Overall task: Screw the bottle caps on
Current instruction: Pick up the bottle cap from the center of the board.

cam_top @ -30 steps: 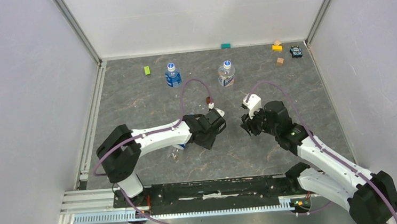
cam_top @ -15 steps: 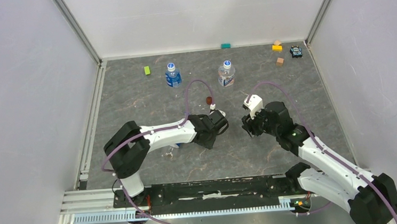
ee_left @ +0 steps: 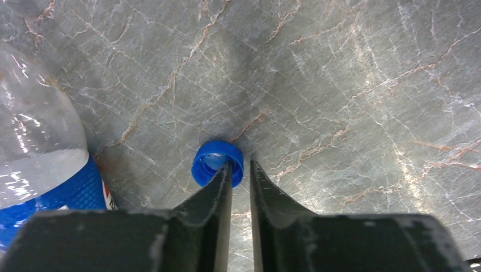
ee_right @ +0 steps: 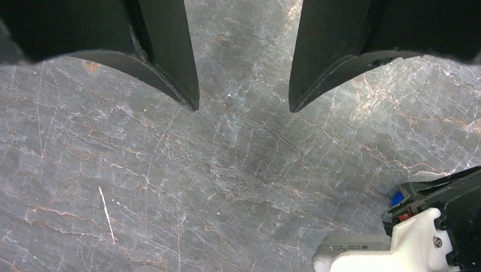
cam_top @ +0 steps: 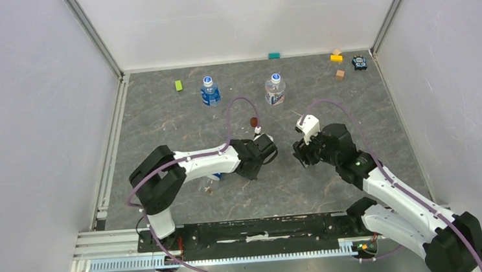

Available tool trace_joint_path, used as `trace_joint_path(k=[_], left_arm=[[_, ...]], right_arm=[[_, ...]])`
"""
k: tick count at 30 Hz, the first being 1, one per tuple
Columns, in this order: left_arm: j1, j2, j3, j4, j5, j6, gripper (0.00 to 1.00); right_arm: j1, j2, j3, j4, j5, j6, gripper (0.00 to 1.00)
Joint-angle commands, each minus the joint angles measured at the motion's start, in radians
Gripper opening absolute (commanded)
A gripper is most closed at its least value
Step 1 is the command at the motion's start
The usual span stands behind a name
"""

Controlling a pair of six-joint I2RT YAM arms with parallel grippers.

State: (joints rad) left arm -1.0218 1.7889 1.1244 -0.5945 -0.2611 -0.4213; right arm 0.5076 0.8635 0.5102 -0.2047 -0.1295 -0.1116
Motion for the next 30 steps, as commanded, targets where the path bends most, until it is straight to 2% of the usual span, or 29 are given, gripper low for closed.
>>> trace_joint_path(k=[1,4,10,15,18,21,24,27,30], left_arm=[[0.005,0.011,0.035,0.022,-0.013,0.026,0.17],[0.006,-0.03,0.039,0.019,0.002,0.027,0.09],[0.013,-0.217,0.047,0.048,0.066,0.02,0.06],[0.066,-0.39,0.008,0.148,0.193,-0.033,0.03],[0.112,-0.489,-0.041,0.222,0.269,-0.073,0.03],[0.194,-0.578,-0.113,0.339,0.442,-0.159,0.02],[0.272,-0.662,-0.201,0.471,0.577,-0.257,0.02],[0.301,-0.706,-0.246,0.571,0.67,-0.331,0.02],[0.311,-0.727,-0.291,0.73,0.747,-0.446,0.02]], right_arm=[[-0.004,-0.017,0.011,0.015,-0.001,-0.01,0.67],[-0.005,-0.018,0.011,0.016,-0.01,-0.01,0.76],[-0.005,-0.008,0.021,0.019,-0.08,-0.007,0.98],[-0.005,0.014,0.076,0.072,-0.267,0.063,0.98],[-0.005,-0.013,0.069,0.155,-0.328,0.11,0.98],[-0.005,-0.06,0.021,0.235,-0.366,0.081,0.98],[-0.005,-0.094,0.0,0.331,-0.488,0.047,0.98],[-0.005,-0.11,-0.028,0.501,-0.618,0.082,0.96],[-0.004,-0.118,-0.064,0.709,-0.669,0.153,0.93]])
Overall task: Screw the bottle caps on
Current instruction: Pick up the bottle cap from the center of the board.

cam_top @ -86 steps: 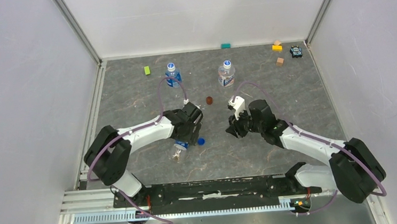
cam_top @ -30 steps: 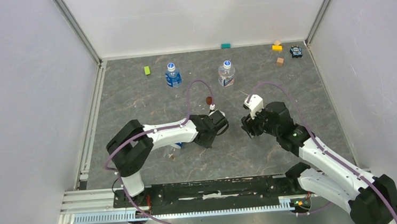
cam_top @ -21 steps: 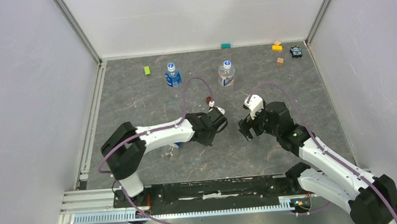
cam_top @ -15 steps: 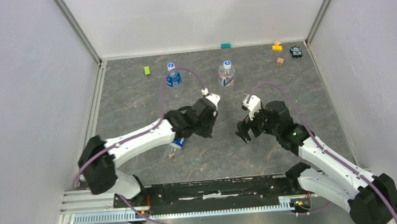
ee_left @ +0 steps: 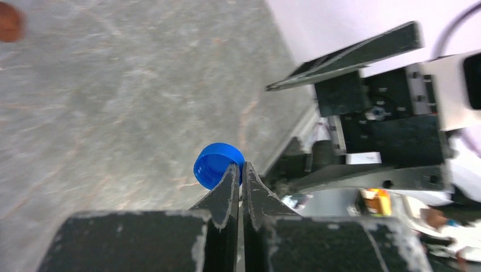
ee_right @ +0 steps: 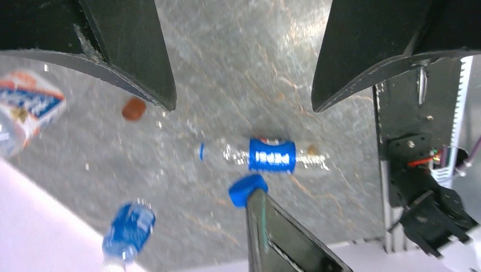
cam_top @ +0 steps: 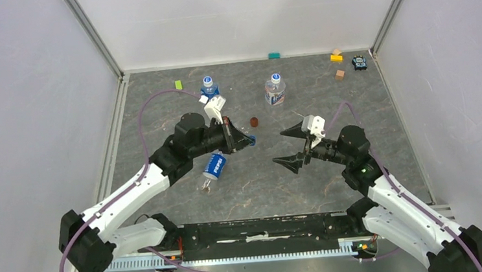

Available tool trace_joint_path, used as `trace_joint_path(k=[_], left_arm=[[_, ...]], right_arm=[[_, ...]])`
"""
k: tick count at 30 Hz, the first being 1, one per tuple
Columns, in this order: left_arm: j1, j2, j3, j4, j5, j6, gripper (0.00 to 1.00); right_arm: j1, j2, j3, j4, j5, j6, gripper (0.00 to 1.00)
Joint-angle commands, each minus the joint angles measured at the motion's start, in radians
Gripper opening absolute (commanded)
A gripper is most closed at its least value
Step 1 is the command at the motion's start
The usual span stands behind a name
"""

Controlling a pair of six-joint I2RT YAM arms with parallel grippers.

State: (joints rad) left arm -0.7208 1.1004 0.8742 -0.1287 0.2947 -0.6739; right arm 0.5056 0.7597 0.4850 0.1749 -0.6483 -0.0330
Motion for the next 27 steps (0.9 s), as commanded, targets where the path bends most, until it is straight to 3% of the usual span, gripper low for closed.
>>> trace_joint_path(k=[1,4,13,21,27], left_arm=[[0.014,-0.042,-0.054,0.309,0.21,-0.231,0.02],[0.018,-0.039,-0.08,0.421,0.245,-0.316,0.02],[0.02,0.01,-0.143,0.694,0.275,-0.544,0.02],[0.02,0.011,-0.149,0.724,0.281,-0.568,0.02],[0.018,0.028,-0.162,0.783,0.292,-0.612,0.02]], right_arm=[[-0.003,-0.012,-0.05,0.384,-0.149,0.087,0.93],[-0.003,0.011,-0.045,0.478,-0.163,0.088,0.93],[-0.003,0.065,0.057,0.46,-0.244,0.016,0.84],[-0.001,0.078,0.064,0.492,-0.26,0.043,0.82],[-0.001,0.107,0.089,0.486,-0.277,0.047,0.67]])
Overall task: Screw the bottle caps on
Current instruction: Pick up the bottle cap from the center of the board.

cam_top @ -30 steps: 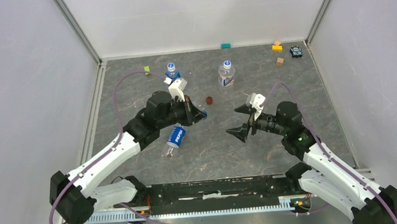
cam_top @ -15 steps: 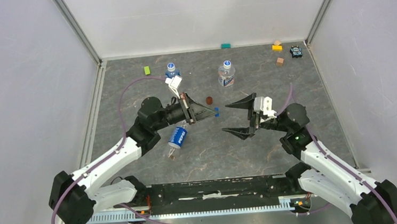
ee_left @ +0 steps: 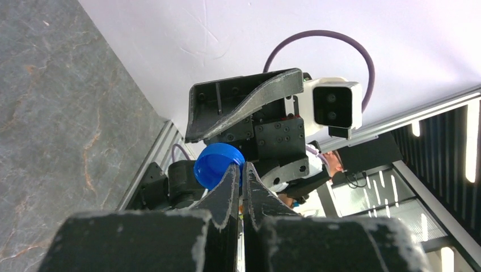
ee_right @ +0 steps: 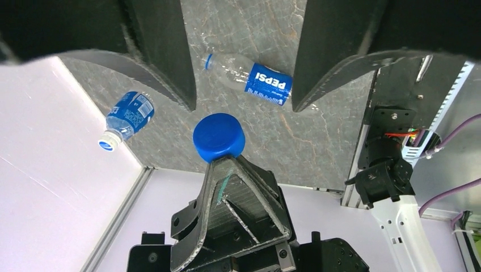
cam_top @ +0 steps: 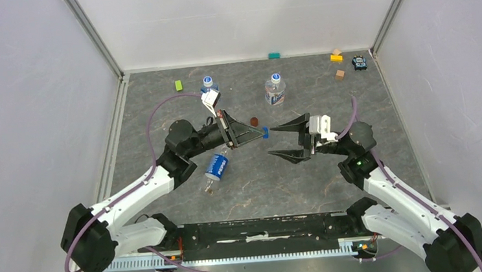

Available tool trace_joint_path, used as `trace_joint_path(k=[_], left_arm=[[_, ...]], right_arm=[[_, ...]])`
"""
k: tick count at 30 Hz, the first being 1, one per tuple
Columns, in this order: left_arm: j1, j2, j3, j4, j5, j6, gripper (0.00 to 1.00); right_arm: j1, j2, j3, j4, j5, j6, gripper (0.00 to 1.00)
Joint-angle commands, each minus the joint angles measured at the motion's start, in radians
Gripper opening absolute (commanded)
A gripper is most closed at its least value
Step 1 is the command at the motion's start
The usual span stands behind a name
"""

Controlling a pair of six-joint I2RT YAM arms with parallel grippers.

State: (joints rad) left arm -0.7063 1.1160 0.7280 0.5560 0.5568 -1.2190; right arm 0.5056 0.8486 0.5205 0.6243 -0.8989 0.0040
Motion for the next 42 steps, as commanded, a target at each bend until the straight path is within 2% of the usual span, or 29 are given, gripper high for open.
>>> trace_joint_path(k=[1,9,25,42], left_arm=[[0.004,0.016,-0.02,0.11,0.032,-0.075,0.02],[0.002,0.023,-0.026,0.116,0.056,-0.083,0.02],[-0.022,0.046,-0.011,0.117,0.084,-0.075,0.02],[-0.022,0.047,-0.016,0.125,0.07,-0.082,0.02]], right_arm=[[-0.001,0.02,0.053,0.046,-0.028,0.014,0.65],[-0.002,0.016,0.055,0.046,0.005,0.005,0.62],[-0.001,0.035,0.064,0.092,-0.041,0.042,0.52],[-0.002,0.032,0.058,0.051,-0.036,0.012,0.38]])
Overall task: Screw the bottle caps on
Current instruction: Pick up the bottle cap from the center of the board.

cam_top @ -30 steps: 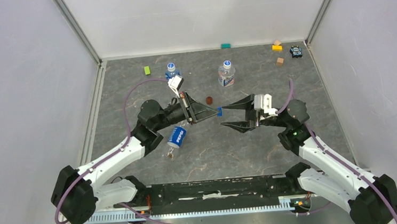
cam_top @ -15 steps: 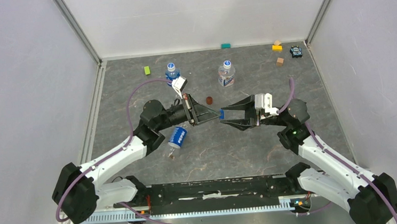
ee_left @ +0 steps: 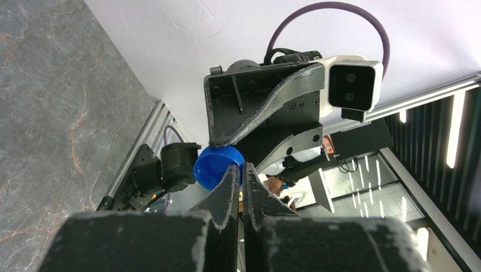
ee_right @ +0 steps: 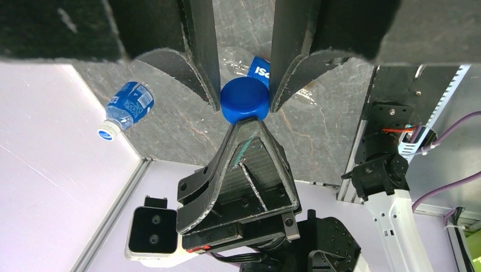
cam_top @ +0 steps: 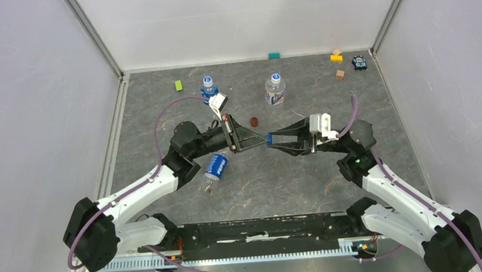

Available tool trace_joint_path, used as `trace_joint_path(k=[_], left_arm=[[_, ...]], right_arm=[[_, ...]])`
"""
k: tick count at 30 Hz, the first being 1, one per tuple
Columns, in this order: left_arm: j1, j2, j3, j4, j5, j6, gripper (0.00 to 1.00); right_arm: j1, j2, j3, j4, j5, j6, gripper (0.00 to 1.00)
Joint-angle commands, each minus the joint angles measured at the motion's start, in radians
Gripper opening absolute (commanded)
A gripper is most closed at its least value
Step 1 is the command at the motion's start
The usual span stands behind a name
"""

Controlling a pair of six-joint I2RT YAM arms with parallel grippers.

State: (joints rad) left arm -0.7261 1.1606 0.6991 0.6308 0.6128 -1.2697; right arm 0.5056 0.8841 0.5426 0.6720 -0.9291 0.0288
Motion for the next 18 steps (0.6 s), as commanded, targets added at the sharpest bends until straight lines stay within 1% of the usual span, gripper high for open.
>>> trace_joint_path(k=[1,3,4,5,6,9,10,12,13,14,15,16,18], left_arm=[[-0.003,0.002,0.013,0.052,0.012,-0.033,0.02],[-0.003,0.002,0.013,0.053,0.009,-0.033,0.02],[-0.003,0.003,0.013,0.053,0.009,-0.033,0.06],[-0.003,0.003,0.012,0.054,0.01,-0.033,0.14],[-0.003,0.003,0.01,0.053,0.01,-0.03,0.19],[-0.001,-0.003,0.004,0.031,0.008,-0.013,0.36],[0.0,-0.008,0.004,0.011,0.006,0.0,0.42],[0.006,-0.025,0.004,-0.06,-0.006,0.038,0.58],[0.012,-0.042,0.002,-0.1,-0.018,0.06,0.66],[0.017,-0.058,0.002,-0.154,-0.032,0.096,0.78],[0.026,-0.083,0.004,-0.222,-0.058,0.135,0.96],[0.034,-0.118,0.005,-0.29,-0.09,0.185,1.0],[0.043,-0.188,0.015,-0.433,-0.18,0.287,1.0]], right_arm=[[-0.001,-0.001,0.036,-0.001,-0.005,-0.015,0.35],[-0.002,0.001,0.034,-0.003,-0.005,-0.016,0.3],[-0.001,0.002,0.034,-0.005,-0.005,-0.016,0.27],[-0.002,0.002,0.036,-0.011,-0.005,-0.016,0.19],[-0.001,0.004,0.038,-0.017,-0.004,-0.016,0.12],[-0.001,0.003,0.04,-0.047,0.016,-0.02,0.0],[-0.003,0.002,0.039,-0.063,0.024,-0.021,0.0],[-0.003,-0.003,0.04,-0.096,0.037,-0.02,0.0],[-0.003,-0.006,0.04,-0.113,0.043,-0.048,0.0],[-0.004,-0.011,0.04,-0.128,0.048,-0.052,0.0],[-0.003,-0.016,0.043,-0.148,0.057,-0.059,0.0],[-0.003,-0.021,0.045,-0.174,0.068,-0.07,0.0],[-0.003,-0.03,0.046,-0.211,0.089,-0.088,0.0]])
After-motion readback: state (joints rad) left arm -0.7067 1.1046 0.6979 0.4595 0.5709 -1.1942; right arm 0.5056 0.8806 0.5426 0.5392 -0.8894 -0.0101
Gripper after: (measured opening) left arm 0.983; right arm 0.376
